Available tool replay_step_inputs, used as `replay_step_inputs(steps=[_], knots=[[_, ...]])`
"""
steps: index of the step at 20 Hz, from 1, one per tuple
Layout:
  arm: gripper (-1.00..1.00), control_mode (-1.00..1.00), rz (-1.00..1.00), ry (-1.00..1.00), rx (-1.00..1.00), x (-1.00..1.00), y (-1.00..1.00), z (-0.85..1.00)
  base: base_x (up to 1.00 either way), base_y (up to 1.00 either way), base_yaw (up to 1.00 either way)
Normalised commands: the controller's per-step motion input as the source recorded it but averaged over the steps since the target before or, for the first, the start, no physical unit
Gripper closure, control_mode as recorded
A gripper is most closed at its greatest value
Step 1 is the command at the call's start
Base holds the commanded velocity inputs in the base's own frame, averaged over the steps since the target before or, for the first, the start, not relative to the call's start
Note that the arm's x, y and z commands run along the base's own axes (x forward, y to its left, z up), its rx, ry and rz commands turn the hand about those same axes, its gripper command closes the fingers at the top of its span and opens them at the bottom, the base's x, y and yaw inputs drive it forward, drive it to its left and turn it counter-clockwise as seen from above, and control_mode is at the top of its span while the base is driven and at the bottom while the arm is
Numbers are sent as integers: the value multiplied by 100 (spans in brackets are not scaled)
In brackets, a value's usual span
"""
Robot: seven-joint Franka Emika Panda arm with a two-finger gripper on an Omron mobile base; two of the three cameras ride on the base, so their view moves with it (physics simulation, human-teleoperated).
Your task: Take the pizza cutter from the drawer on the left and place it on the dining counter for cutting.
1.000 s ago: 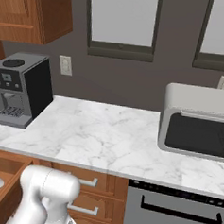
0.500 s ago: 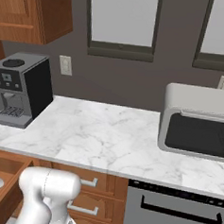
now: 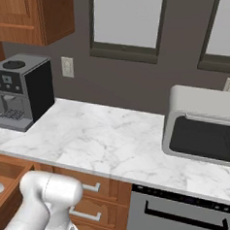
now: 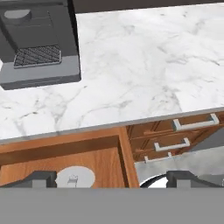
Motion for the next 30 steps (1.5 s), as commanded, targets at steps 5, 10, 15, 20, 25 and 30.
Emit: replay_step_inputs(steps=[5, 10, 15, 20, 25, 30], knots=[[-100, -100, -25, 34, 4, 8, 40, -59, 0, 0, 0], [-100, -100, -7, 31, 11, 2, 4, -70, 0, 0, 0], [-100, -100, 0, 3, 6, -10, 3, -84, 0, 0, 0], [-100, -100, 11, 4, 3, -9, 14, -42, 0, 0, 0], [-100, -100, 18, 18, 18, -1, 29, -23, 0, 0, 0], [-100, -100, 8, 7, 7, 0, 37, -28, 0, 0, 0]])
